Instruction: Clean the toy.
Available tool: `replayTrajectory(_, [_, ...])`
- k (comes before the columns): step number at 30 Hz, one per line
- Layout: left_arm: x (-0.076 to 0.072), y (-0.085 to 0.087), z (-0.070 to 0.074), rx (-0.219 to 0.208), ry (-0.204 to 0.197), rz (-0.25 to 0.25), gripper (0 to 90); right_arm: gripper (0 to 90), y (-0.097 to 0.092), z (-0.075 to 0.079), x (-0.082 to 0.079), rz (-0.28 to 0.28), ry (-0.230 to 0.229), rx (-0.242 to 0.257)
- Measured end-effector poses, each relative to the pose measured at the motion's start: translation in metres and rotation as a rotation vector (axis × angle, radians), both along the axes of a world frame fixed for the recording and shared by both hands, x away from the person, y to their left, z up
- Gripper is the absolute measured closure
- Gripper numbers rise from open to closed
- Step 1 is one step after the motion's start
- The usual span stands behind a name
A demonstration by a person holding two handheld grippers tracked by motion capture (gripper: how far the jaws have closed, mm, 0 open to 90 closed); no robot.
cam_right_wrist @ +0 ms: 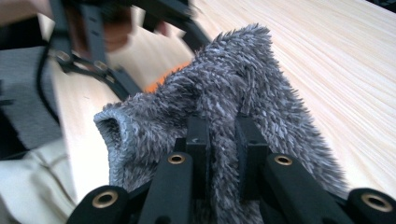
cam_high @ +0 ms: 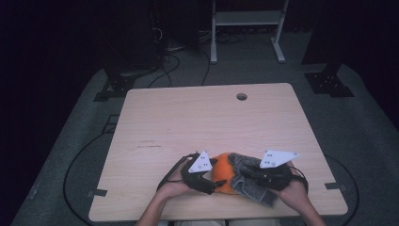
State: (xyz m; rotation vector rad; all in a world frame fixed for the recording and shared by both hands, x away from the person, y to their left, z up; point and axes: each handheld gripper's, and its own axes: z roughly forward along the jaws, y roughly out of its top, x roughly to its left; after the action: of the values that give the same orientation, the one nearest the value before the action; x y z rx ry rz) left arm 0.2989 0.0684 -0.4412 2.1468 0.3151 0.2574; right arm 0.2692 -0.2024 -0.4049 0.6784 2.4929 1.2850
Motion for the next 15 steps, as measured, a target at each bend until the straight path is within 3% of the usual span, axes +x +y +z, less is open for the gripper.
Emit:
replayTrajectory(2, [0.001, 0.002, 0.001, -0.019, 0.003, -0.004, 23.2, 77.5, -0.012, -0.003, 0.004, -0.038, 0.025, 0.022])
replayTrajectory(3, [0.001, 0.003, 0.003, -0.049, -0.003, -0.005, 21.7, 77.5, -0.014, -0.004, 0.005, -0.045, 0.035, 0.031])
replayTrajectory(6, [0.001, -0.001, 0.008, -0.107, -0.038, 0.019, 16.2, 77.4, -0.014, -0.007, 0.003, -0.054, 0.042, 0.050])
replayTrajectory(8, [0.001, -0.004, 0.007, -0.090, -0.042, 0.023, 16.1, 77.3, -0.009, -0.007, 0.002, -0.042, 0.029, 0.059])
replayTrajectory(10, [0.002, -0.003, 0.004, -0.055, -0.017, 0.022, 17.7, 77.2, -0.007, -0.007, 0.002, -0.034, 0.028, 0.057])
replayTrajectory(15, [0.005, 0.005, -0.002, -0.007, 0.035, 0.031, 21.6, 76.9, -0.021, -0.015, 0.006, -0.056, 0.061, 0.061])
